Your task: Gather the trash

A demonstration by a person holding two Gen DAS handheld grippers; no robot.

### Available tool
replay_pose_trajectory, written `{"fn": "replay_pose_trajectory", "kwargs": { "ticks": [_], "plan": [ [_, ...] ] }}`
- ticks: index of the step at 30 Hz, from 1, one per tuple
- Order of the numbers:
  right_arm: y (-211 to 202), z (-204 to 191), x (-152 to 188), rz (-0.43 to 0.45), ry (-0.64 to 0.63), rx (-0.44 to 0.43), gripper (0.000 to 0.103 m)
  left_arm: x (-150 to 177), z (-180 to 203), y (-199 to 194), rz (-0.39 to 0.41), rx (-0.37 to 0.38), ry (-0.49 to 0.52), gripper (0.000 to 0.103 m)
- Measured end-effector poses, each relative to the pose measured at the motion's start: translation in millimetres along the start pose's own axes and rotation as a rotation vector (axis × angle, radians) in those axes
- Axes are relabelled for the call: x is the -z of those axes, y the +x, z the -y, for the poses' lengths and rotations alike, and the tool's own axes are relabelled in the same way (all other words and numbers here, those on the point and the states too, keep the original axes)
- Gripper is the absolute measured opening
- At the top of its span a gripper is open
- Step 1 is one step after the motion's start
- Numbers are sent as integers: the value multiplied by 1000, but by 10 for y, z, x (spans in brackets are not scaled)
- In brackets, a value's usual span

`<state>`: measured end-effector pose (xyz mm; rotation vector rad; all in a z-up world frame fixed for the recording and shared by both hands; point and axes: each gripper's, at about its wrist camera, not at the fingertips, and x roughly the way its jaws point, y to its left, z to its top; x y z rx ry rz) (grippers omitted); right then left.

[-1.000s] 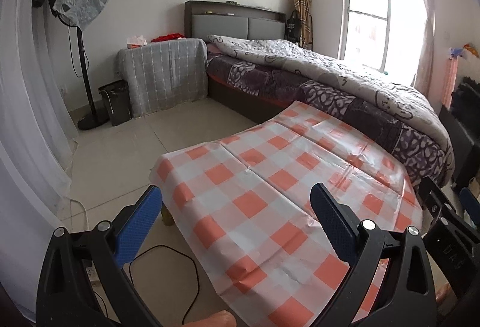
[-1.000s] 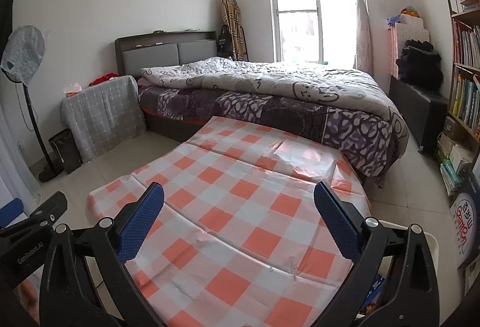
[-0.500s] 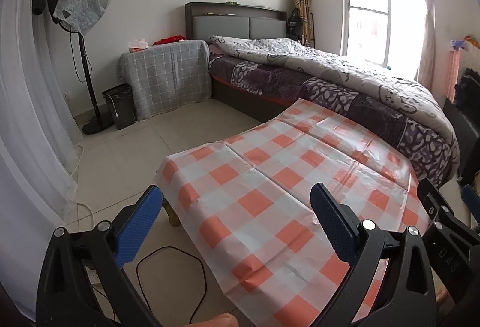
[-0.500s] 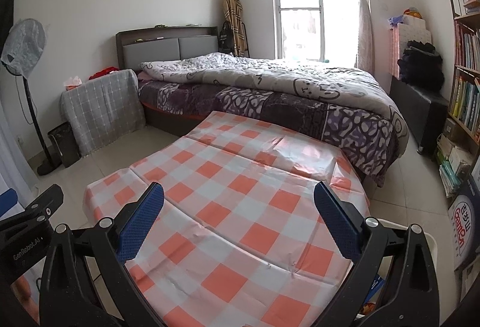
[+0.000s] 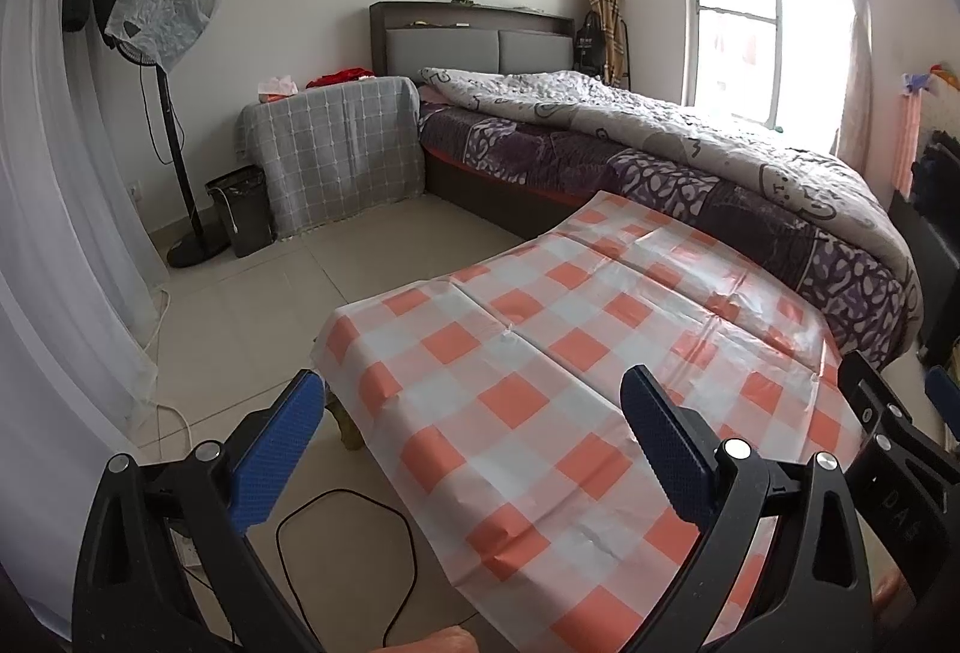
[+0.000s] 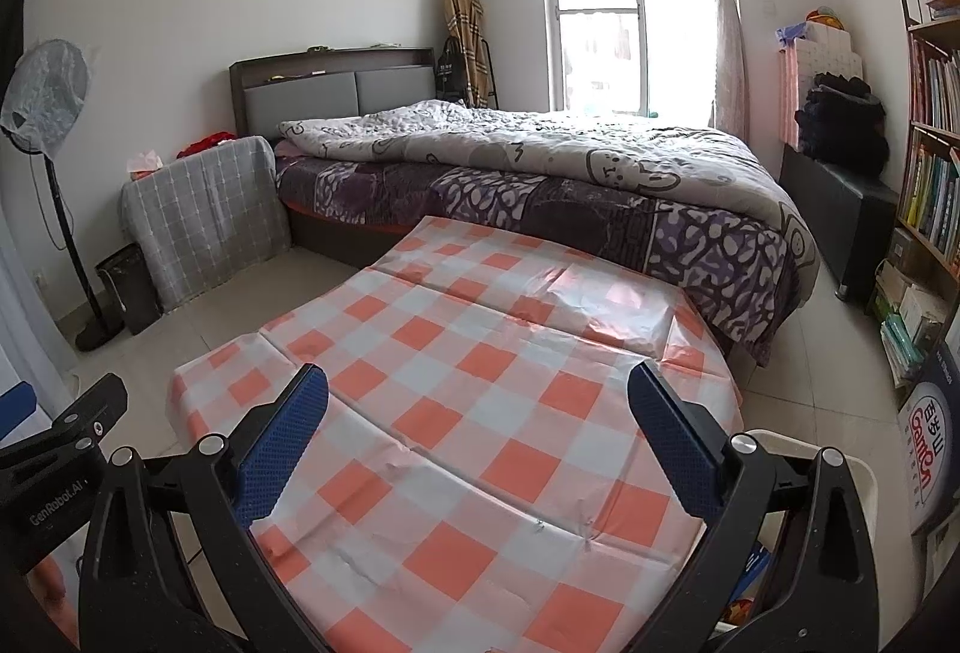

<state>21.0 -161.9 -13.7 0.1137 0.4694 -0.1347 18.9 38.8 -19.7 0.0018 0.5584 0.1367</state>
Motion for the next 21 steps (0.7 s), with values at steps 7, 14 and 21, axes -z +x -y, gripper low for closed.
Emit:
{"fn": "replay_pose_trajectory", "kwargs": {
  "ticks": [7, 14, 21],
  "plan": [
    [11, -14, 17, -3, -5, 2, 96, 2, -6, 6, -2, 1, 0, 96],
    [48, -12, 102, -19, -12, -7, 96, 18, -4, 8, -7, -1, -2, 96],
    [46, -11, 101, -21, -15, -7, 96, 35, 0, 31, -15, -5, -1, 96]
  ]
}}
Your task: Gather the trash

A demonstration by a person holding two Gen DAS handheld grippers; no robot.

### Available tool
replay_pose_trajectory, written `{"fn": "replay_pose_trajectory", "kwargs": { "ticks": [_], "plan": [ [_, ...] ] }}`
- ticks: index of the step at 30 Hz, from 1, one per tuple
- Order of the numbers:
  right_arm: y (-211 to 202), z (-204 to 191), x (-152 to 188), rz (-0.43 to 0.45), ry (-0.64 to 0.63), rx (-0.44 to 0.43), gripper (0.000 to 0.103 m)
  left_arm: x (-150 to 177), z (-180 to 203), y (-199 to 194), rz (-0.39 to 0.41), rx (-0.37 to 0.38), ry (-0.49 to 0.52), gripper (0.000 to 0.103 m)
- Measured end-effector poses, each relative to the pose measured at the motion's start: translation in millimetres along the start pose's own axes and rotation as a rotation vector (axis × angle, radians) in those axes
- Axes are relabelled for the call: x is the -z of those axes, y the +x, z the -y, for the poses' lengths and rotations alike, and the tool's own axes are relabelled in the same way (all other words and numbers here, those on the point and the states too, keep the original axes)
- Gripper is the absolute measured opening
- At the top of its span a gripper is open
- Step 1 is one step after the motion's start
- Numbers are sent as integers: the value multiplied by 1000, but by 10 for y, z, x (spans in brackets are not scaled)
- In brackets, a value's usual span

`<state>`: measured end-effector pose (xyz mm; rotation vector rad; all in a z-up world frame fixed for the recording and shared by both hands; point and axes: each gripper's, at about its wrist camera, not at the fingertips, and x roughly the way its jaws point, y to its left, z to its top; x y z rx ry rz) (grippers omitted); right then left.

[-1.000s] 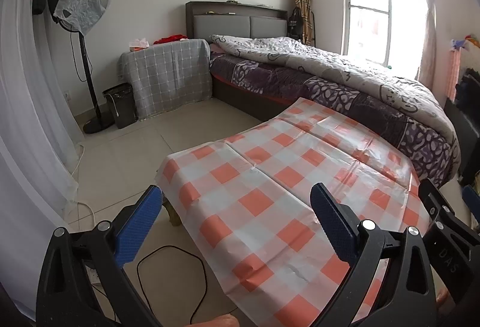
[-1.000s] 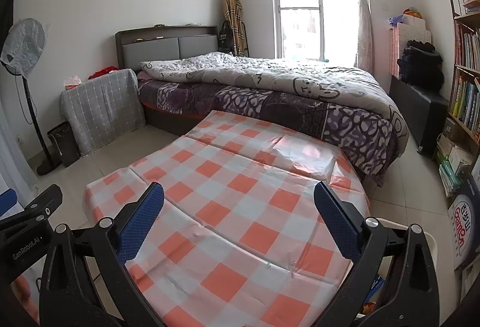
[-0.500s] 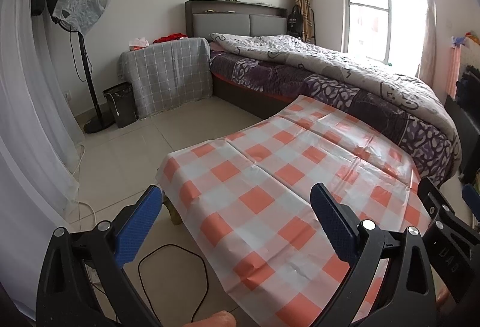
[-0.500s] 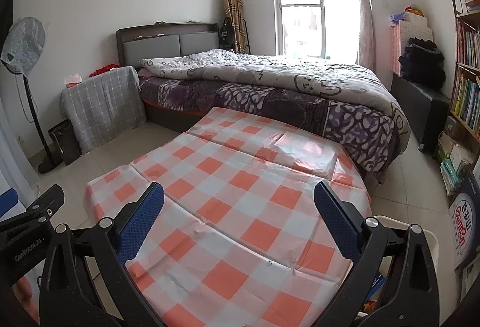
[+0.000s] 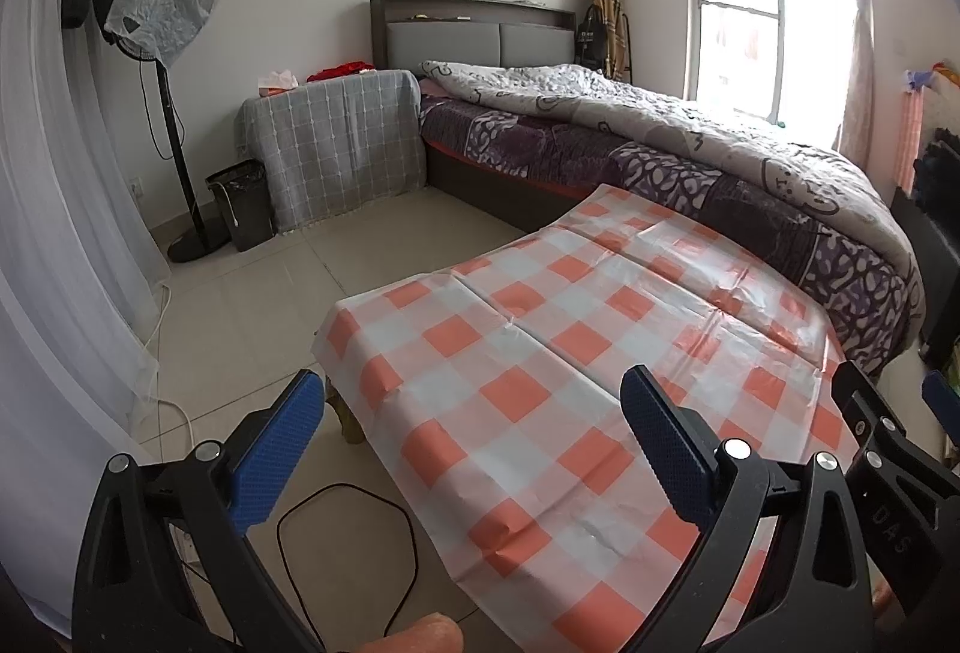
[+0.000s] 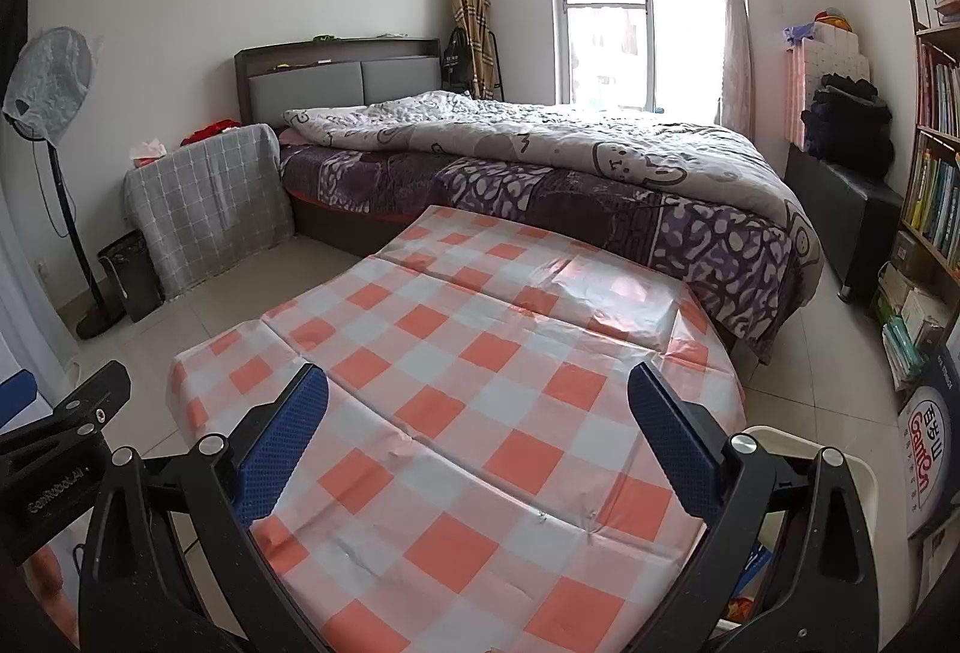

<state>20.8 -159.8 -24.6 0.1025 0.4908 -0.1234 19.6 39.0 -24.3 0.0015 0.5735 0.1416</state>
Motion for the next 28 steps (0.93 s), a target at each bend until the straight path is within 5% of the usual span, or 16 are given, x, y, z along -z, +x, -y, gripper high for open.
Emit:
{"fn": "replay_pose_trajectory", "kwargs": {
  "ticks": [28],
  "plan": [
    [52, 135, 17, -44, 35, 8, 96, 26, 71, -4, 4, 32, 11, 93]
  ]
}}
